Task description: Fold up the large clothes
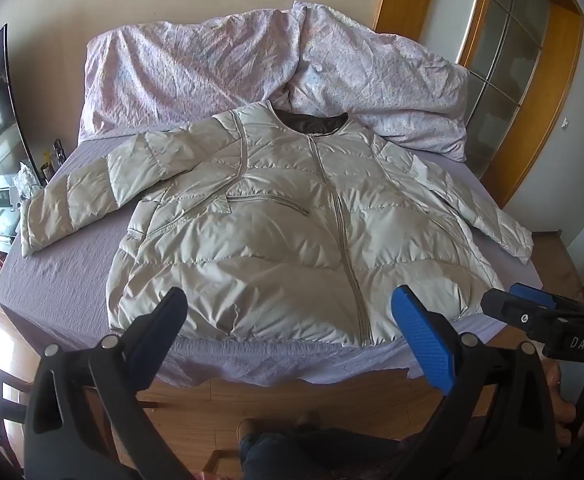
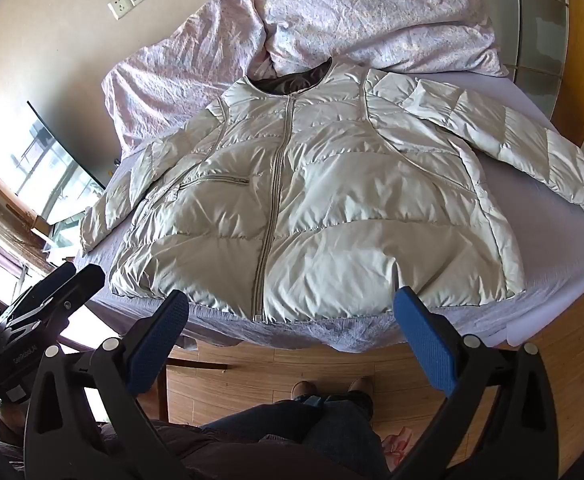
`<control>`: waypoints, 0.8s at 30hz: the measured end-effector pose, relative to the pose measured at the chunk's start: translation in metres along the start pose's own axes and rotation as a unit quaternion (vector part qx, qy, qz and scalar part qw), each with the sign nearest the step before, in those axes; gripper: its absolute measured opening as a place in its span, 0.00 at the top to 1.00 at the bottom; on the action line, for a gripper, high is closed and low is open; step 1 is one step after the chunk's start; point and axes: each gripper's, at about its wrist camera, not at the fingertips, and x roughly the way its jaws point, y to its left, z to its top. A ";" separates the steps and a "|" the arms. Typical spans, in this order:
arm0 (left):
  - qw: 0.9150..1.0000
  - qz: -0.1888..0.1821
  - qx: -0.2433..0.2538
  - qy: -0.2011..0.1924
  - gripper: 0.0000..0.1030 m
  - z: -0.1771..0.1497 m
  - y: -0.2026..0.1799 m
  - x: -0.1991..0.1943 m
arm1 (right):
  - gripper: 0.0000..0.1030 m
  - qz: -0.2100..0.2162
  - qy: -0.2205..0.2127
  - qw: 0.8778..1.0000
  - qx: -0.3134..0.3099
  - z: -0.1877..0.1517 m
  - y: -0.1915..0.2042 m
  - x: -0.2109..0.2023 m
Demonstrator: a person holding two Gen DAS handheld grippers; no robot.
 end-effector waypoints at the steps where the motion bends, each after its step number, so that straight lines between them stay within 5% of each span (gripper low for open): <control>1: 1.000 0.000 0.000 0.000 0.02 0.000 0.000 0.000 | 0.01 0.000 0.000 1.000 0.000 0.000 0.000 0.000; 24: 1.000 0.001 -0.006 0.005 0.02 0.000 0.003 0.003 | 0.01 0.001 0.002 1.000 0.001 0.002 -0.001 0.003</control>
